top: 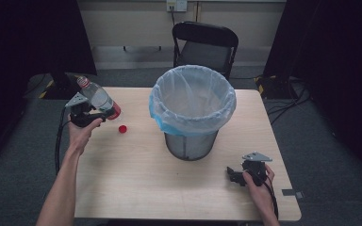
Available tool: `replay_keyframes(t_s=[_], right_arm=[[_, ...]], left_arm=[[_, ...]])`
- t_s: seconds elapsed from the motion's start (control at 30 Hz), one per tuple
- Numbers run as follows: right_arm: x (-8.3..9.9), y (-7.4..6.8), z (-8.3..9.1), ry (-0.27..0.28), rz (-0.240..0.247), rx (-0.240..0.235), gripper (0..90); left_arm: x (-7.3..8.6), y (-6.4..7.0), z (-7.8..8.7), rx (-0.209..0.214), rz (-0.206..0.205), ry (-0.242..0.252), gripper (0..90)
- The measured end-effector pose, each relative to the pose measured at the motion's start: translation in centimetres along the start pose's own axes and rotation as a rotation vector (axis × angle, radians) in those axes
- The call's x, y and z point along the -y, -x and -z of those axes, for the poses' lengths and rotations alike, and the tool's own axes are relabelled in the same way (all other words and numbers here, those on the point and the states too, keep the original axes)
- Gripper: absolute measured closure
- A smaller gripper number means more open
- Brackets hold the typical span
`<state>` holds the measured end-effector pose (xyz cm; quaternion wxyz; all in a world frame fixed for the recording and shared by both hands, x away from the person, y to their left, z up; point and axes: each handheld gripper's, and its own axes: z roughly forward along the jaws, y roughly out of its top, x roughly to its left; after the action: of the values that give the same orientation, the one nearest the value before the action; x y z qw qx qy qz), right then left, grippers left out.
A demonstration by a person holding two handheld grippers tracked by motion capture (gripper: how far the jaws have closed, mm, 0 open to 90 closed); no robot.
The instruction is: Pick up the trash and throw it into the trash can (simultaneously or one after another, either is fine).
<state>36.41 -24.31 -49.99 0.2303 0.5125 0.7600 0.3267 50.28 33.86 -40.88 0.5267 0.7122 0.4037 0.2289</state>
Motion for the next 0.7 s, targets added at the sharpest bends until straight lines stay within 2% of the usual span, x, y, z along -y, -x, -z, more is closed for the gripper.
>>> replay_keyframes(t_s=[0.03, 0.17, 0.23, 0.27, 0.5, 0.7], right_arm=[[0.0, 0.0, 0.0, 0.000, 0.001, -0.001, 10.7], [0.0, 0.0, 0.0, 0.000, 0.000, 0.000, 10.7], [0.0, 0.0, 0.0, 0.000, 0.002, -0.001, 10.7], [0.0, 0.0, 0.0, 0.000, 0.001, -0.001, 10.7], [0.0, 0.0, 0.0, 0.000, 0.002, -0.001, 10.7], [0.0, 0.0, 0.0, 0.000, 0.000, 0.000, 10.7]], left_arm=[[-0.3, 0.5, 0.3, 0.016, -0.006, 0.008, 28.4], [-0.9, 1.5, 0.9, 0.033, -0.019, 0.021, 28.4], [-1.0, 1.7, 1.1, 0.038, -0.014, 0.027, 28.4], [-1.2, 2.0, 1.4, 0.043, -0.012, 0.047, 28.5], [-2.0, 3.0, 2.4, 0.069, -0.007, 0.099, 28.5], [-2.5, 3.9, 2.8, 0.093, -0.007, 0.119, 28.5]])
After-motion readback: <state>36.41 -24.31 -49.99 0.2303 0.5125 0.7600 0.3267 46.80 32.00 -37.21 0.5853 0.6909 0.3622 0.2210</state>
